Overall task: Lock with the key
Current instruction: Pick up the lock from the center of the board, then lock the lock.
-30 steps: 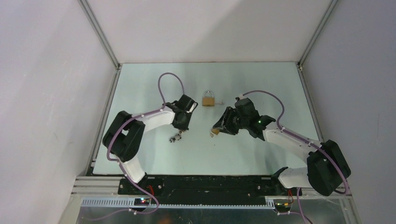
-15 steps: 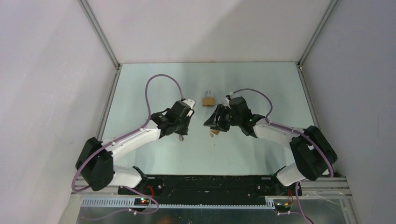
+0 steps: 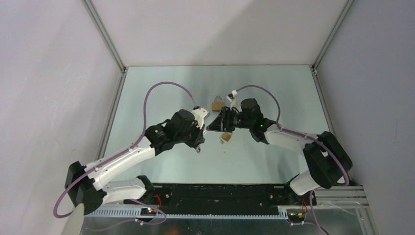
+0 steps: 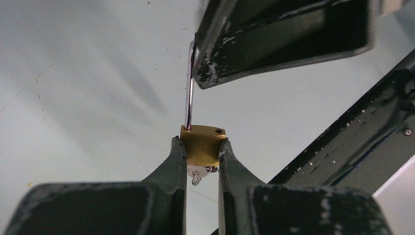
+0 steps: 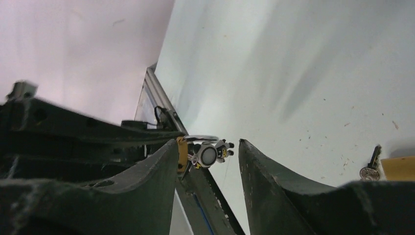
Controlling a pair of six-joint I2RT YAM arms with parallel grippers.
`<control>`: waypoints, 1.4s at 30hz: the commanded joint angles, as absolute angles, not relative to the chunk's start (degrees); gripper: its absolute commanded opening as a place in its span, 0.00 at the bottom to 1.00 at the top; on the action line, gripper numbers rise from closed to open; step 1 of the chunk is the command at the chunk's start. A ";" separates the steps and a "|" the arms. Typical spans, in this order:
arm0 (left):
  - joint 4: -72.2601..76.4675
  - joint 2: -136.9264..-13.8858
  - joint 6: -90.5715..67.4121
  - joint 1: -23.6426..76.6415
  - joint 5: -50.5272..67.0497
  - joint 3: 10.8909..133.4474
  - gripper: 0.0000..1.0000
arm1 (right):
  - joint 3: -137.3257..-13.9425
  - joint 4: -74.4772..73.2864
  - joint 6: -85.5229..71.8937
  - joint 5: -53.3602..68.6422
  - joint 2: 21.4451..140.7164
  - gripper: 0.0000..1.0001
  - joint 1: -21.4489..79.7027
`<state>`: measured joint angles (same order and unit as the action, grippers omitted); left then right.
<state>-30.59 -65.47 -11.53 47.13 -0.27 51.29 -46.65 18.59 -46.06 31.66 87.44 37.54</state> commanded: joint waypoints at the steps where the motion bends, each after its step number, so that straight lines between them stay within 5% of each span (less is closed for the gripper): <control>1: -28.81 -62.22 -8.58 47.62 3.56 52.47 0.00 | -46.91 19.16 -32.19 38.36 79.18 0.53 36.85; 21: -29.06 -49.78 -5.48 50.42 19.68 56.31 0.00 | -45.27 17.51 -12.39 48.14 61.10 0.56 36.11; 42: -29.08 -42.23 -4.03 50.47 26.56 56.75 0.00 | -51.98 10.27 -5.93 50.34 58.15 0.44 43.68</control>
<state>-31.05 -43.24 -5.32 50.13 24.38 54.24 -49.10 10.28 -7.33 50.87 59.75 43.46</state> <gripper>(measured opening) 0.177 0.430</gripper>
